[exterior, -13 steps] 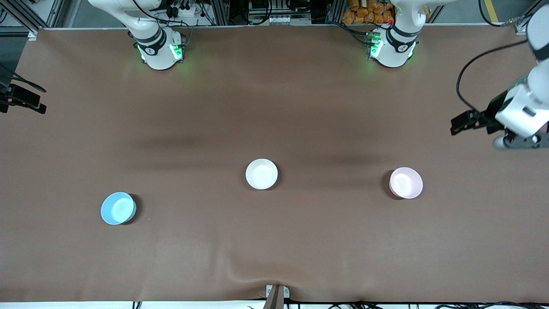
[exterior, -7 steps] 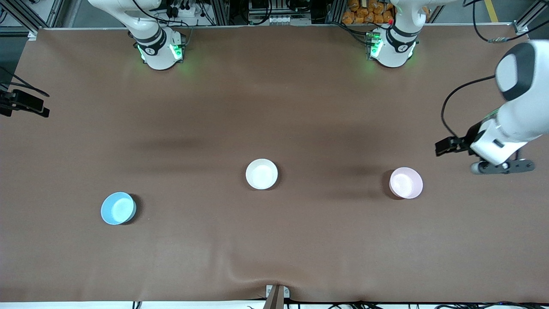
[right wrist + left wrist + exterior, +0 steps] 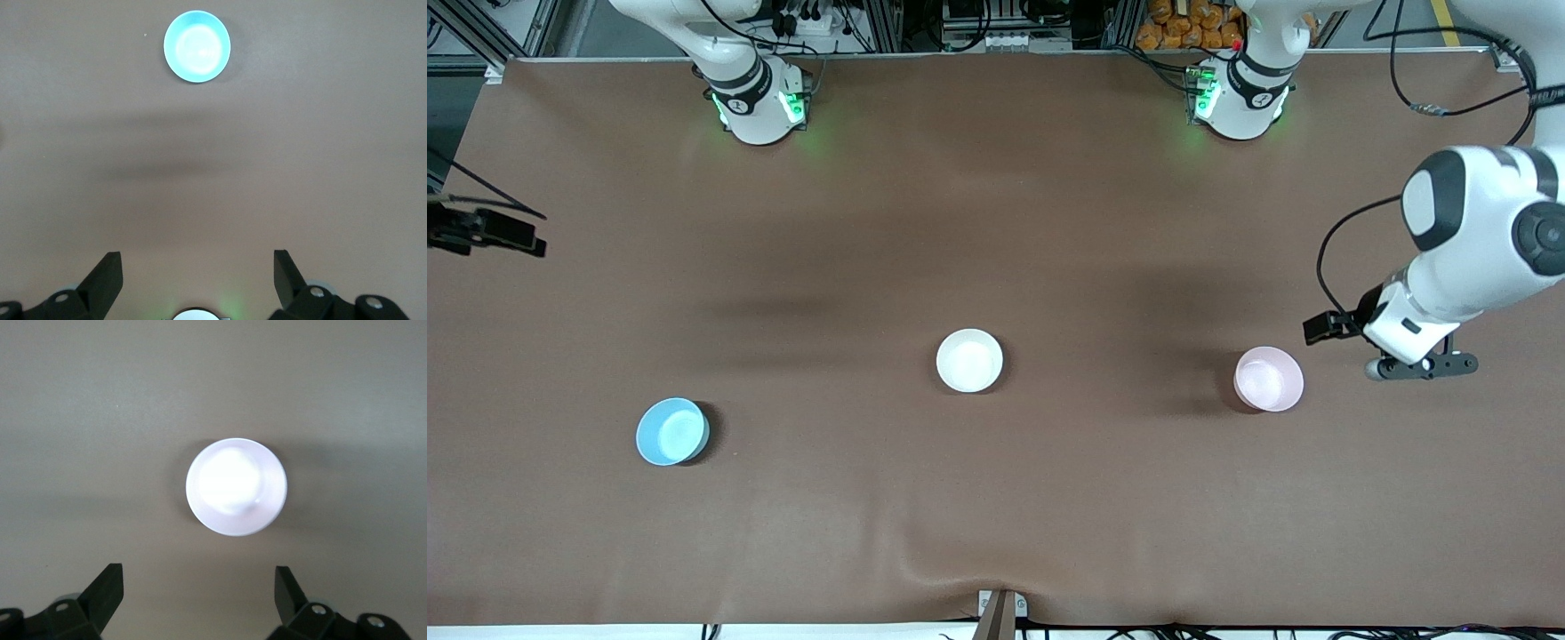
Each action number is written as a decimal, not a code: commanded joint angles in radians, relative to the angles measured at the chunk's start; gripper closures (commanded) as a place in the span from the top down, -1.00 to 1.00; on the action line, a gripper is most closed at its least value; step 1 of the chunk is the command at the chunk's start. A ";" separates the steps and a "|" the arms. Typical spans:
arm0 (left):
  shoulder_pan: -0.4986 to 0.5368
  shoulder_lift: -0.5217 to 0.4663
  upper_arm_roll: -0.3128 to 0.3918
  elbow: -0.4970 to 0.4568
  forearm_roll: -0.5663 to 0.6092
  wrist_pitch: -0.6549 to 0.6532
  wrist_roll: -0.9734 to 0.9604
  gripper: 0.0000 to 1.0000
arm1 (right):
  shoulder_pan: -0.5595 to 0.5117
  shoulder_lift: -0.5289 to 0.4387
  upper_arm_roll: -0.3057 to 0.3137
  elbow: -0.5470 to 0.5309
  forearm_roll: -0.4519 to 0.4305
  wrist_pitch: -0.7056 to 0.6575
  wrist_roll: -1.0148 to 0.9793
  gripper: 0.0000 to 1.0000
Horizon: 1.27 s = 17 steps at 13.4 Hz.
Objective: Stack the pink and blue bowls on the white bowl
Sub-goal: 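Move the left gripper down to the pink bowl rim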
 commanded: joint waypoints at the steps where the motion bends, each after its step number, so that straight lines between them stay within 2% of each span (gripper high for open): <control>1: 0.014 0.065 -0.004 0.007 -0.015 0.057 0.012 0.95 | -0.007 0.036 0.006 0.031 0.013 -0.016 0.002 1.00; 8: 0.015 0.206 0.002 0.007 -0.015 0.169 0.012 0.35 | 0.027 0.112 0.006 0.028 -0.040 -0.056 0.002 1.00; 11: 0.032 0.234 0.005 0.008 -0.013 0.182 0.011 0.21 | 0.043 0.143 0.006 0.030 -0.056 -0.050 -0.001 1.00; 14: 0.047 0.258 0.005 0.010 -0.009 0.209 0.011 -0.02 | -0.012 0.146 0.003 0.027 -0.039 -0.051 -0.003 1.00; 17: 0.047 0.260 0.005 0.012 -0.009 0.209 0.011 -0.09 | -0.039 0.146 0.005 0.027 -0.019 -0.053 -0.003 1.00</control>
